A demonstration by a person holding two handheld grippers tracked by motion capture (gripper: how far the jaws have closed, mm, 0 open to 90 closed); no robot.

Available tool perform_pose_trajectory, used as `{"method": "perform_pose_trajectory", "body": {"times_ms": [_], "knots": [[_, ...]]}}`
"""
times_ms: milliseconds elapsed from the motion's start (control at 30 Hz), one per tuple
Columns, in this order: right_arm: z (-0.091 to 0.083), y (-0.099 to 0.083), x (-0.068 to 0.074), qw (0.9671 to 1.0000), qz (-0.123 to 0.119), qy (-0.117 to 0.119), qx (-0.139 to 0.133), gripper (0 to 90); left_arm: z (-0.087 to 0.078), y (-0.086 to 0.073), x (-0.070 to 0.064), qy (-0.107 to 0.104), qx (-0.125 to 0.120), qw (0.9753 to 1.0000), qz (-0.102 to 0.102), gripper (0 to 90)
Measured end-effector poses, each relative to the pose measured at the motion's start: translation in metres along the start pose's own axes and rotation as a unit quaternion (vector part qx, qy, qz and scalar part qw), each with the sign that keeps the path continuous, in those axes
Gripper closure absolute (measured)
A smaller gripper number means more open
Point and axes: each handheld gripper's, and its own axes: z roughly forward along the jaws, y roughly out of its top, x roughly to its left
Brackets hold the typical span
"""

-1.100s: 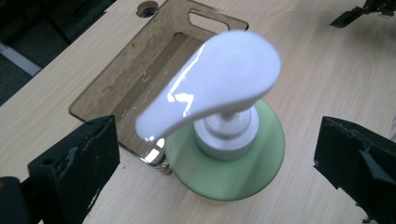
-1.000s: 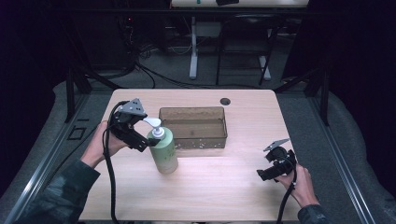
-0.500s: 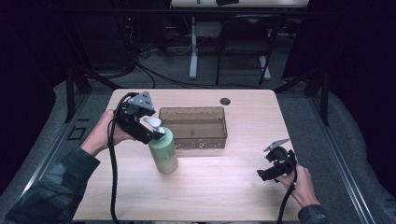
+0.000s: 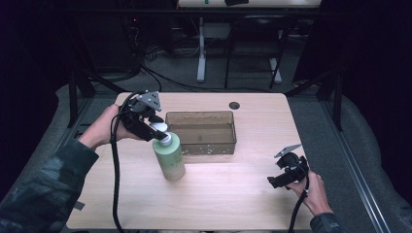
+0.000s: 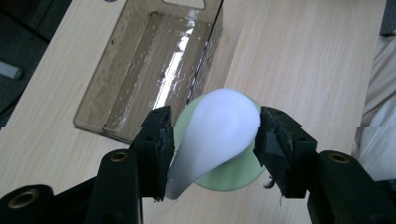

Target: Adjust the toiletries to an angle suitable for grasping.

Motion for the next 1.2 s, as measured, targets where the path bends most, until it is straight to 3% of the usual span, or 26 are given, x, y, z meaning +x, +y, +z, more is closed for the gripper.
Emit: {"method": "perform_pose_trajectory", "body": {"times_ms": [400,733,833,1200], "knots": [[0.0,0.0,0.0,1.0,0.0,0.0,0.002,5.0,0.002,0.009,0.002,-0.01,0.035,0.9992,0.015,56.6],[0.0,0.0,0.0,1.0,0.0,-0.001,0.003,5.2,0.002,0.016,0.003,-0.016,0.069,0.9973,0.018,58.7],[0.0,0.0,0.0,1.0,-0.001,-0.002,0.004,5.2,0.003,0.018,0.003,-0.013,0.072,0.9973,0.002,59.8],[0.0,0.0,-0.001,1.0,-0.001,-0.001,0.004,5.3,0.004,0.023,0.001,-0.001,0.088,0.9961,-0.008,61.7]]}}
